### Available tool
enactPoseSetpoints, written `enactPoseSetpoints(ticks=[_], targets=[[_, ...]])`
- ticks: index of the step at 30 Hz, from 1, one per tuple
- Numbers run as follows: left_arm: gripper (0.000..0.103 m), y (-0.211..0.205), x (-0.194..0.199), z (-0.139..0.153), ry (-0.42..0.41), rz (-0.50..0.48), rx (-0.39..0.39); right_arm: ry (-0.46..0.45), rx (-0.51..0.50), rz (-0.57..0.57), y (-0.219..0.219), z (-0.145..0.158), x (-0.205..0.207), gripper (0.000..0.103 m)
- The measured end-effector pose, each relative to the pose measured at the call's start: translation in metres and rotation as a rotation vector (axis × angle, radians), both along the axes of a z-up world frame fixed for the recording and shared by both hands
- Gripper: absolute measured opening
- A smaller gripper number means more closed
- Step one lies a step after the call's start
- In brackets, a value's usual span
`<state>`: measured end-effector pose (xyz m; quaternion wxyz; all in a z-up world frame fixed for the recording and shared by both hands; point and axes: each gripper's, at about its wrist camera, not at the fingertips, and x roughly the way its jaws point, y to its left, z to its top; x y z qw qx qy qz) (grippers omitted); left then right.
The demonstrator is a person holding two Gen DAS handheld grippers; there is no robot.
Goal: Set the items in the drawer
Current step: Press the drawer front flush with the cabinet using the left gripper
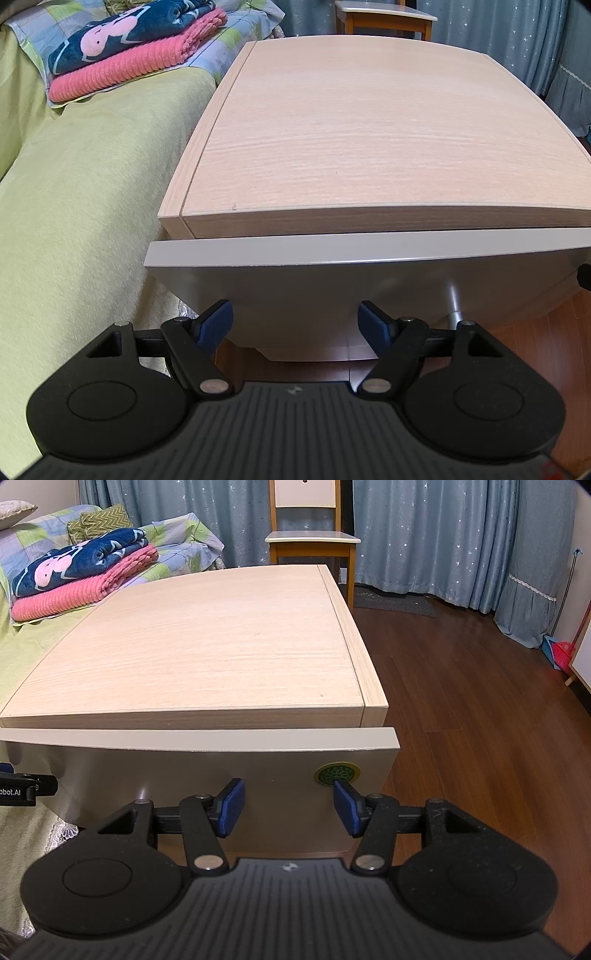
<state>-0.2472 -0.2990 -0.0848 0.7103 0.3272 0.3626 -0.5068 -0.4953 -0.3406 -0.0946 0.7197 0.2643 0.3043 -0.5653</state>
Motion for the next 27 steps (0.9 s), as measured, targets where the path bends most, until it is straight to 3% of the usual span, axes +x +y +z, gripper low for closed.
enactPoseSetpoints(ticks=[27], targets=[[0.075,-0.002,0.011,-0.001,0.0,-0.002,0.001,0.001,-0.001,0.001,-0.004,-0.002,0.0,0.05]])
